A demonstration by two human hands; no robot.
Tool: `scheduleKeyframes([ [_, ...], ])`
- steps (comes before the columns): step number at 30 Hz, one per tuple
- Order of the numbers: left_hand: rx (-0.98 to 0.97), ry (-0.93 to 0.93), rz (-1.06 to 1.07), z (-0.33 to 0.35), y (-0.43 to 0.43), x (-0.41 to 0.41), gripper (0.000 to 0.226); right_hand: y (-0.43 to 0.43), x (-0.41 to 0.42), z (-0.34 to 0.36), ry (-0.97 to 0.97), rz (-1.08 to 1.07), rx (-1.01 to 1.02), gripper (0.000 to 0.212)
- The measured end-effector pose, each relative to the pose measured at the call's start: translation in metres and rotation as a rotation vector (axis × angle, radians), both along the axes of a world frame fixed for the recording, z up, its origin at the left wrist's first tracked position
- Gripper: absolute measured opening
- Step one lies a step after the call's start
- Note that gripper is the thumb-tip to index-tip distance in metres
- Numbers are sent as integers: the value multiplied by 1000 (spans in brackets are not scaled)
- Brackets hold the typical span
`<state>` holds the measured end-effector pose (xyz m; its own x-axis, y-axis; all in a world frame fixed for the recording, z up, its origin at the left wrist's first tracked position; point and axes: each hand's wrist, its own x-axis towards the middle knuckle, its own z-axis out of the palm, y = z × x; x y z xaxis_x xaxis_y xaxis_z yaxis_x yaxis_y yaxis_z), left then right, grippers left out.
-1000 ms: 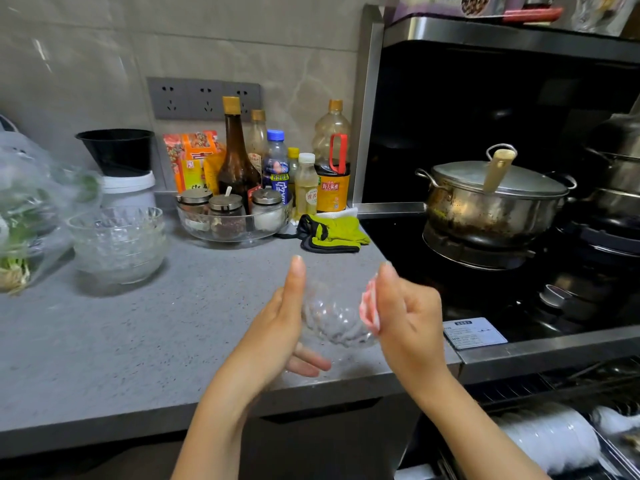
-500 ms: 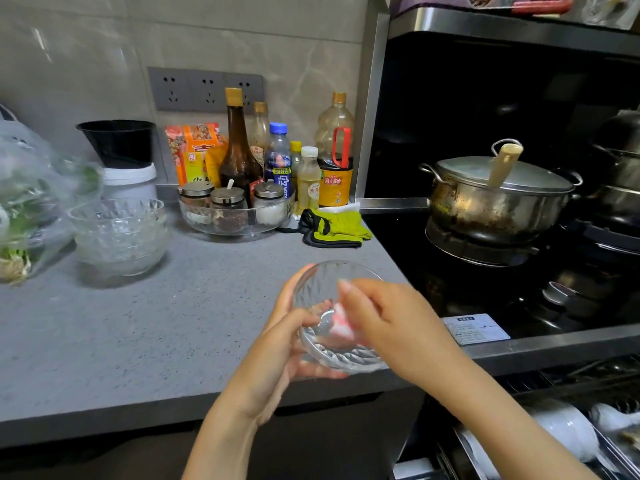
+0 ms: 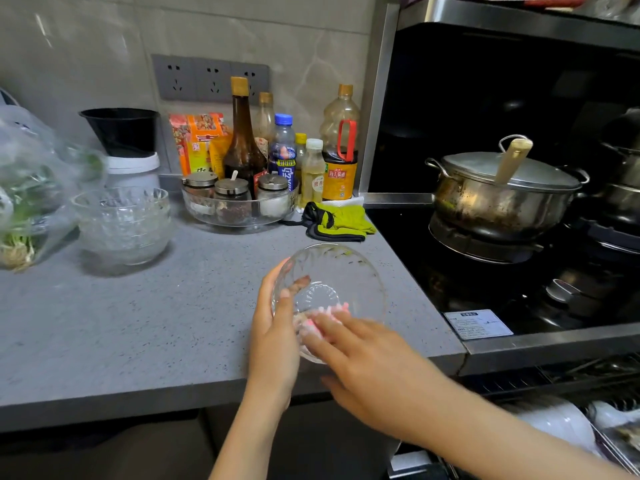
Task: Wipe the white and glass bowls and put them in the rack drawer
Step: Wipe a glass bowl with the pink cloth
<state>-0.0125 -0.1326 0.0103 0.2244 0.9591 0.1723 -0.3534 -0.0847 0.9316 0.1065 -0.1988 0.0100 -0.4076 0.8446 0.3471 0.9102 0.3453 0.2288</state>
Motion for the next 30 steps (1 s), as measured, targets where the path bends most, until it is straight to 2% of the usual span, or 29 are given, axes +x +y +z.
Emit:
scheduleKeyframes([
  [3, -3, -2, 14, -4, -3, 6, 30, 1, -22, -13, 199, -92, -22, 81],
  [5, -29, -4, 12, -3, -3, 5, 29, 4, -25, -13, 390, -22, -42, 84],
  [6, -28, -1, 11, -3, -2, 3, 29, 6, -23, -14, 415, 19, -46, 80],
  [9, 11, 24, -3, 1, 5, -8, 28, 9, -4, -10, 162, 76, 56, 47],
  [12, 68, 69, -41, 3, 9, -14, 28, 10, 15, 2, -18, 92, 152, 42],
  [15, 28, -9, -97, 4, 4, -5, 31, 11, 5, 5, 84, 79, 261, 37],
  [18, -64, -49, -95, 2, -4, 4, 28, 14, -14, -4, 230, 28, 217, 67],
  [20, -63, -16, -78, 3, -1, -3, 29, 13, -11, -7, 150, 44, 193, 77],
  [22, -22, 41, -88, 4, 8, -15, 30, 12, 3, -8, 10, 94, 205, 67],
  [25, -9, 51, -109, 3, 12, -22, 28, 14, 19, -5, -117, 133, 269, 40],
  [27, -78, -52, -129, 2, 5, -13, 27, 18, 14, -2, -65, 111, 303, 35],
  [30, -162, -126, -130, -3, -8, 7, 32, 24, -9, -8, 180, 54, 309, 40],
])
